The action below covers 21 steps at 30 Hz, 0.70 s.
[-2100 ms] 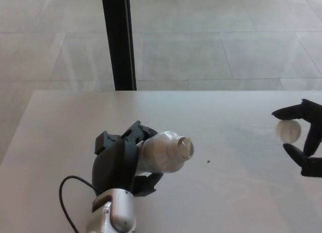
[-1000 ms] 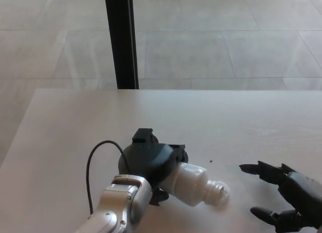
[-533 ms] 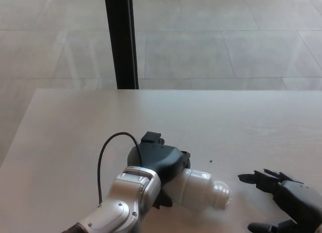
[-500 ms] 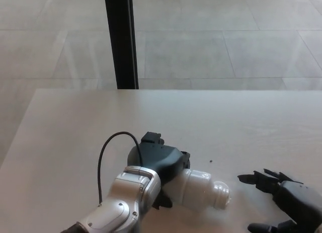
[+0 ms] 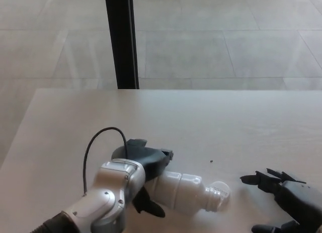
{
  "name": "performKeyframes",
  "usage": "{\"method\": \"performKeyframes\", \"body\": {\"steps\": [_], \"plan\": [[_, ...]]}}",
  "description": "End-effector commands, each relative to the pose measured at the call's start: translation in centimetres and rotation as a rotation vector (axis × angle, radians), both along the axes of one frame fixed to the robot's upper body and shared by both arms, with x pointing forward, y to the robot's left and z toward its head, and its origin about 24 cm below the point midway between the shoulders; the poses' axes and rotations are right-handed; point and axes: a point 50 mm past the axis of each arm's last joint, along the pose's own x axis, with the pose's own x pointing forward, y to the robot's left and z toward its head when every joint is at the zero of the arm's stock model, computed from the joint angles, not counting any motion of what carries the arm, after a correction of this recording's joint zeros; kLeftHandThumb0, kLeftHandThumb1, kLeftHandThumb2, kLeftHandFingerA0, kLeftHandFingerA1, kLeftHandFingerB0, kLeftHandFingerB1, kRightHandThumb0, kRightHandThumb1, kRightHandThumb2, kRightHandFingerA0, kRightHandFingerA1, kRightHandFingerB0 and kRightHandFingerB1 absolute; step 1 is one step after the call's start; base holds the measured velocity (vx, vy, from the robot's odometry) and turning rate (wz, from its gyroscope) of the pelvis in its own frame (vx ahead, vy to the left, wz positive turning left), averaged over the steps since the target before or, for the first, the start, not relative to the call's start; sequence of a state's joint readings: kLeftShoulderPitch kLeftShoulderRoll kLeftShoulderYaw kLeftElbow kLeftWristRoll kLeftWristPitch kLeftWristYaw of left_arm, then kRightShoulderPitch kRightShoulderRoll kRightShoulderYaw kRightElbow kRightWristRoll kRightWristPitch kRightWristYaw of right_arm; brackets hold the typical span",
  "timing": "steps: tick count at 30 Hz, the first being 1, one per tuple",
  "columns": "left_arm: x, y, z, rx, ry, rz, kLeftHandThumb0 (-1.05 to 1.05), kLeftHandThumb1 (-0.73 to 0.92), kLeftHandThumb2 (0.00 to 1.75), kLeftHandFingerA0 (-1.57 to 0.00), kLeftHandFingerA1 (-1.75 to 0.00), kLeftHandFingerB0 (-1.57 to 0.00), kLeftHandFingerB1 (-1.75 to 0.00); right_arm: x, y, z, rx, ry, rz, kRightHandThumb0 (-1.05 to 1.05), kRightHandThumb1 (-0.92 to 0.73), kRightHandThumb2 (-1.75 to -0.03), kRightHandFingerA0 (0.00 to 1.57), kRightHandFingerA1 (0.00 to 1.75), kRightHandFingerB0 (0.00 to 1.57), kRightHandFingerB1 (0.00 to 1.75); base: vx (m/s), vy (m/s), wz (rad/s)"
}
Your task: The robot uses its left hand to to lift the bottle kept on the middle of the desk and tilts it towards its right hand. It then uses its right hand to rotate its cap to open it and places the bottle and cap back on the desk
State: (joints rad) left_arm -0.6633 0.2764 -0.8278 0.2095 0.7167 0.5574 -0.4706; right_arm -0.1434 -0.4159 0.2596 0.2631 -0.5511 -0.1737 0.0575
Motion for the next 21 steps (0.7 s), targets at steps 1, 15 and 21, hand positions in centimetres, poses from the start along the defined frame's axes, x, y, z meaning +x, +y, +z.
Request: {"method": "performKeyframes", "body": {"steps": [1, 15, 21], "plan": [[0.3, 5.3, 3.0, -0.322, 0.353, 0.110, -1.05, 0.53, 0.58, 0.00, 0.00, 0.00, 0.00, -0.1, -4.4, 1.4, -0.124, -0.013, -0.135, -0.76, -0.49, -0.80, 0.00, 0.11, 0.14, 0.43, 0.00, 0.000, 0.00], [-2.5, 13.8, 1.6, -1.125, 0.436, 0.407, -1.05, 0.59, 0.60, 0.00, 0.00, 0.00, 0.00, -2.0, -9.4, 4.2, -0.020, -0.004, -0.262, -0.67, -0.48, -0.87, 0.00, 0.21, 0.14, 0.43, 0.00, 0.000, 0.00], [-6.8, 19.6, -0.5, -1.538, 0.332, 0.617, -1.05, 0.69, 1.06, 0.00, -0.15, 0.00, 0.00, -3.9, -14.5, 6.7, 0.164, -0.084, -0.437, -0.63, -0.66, -0.61, 0.04, 0.30, 0.21, 0.32, 0.00, 0.000, 0.00]]}}
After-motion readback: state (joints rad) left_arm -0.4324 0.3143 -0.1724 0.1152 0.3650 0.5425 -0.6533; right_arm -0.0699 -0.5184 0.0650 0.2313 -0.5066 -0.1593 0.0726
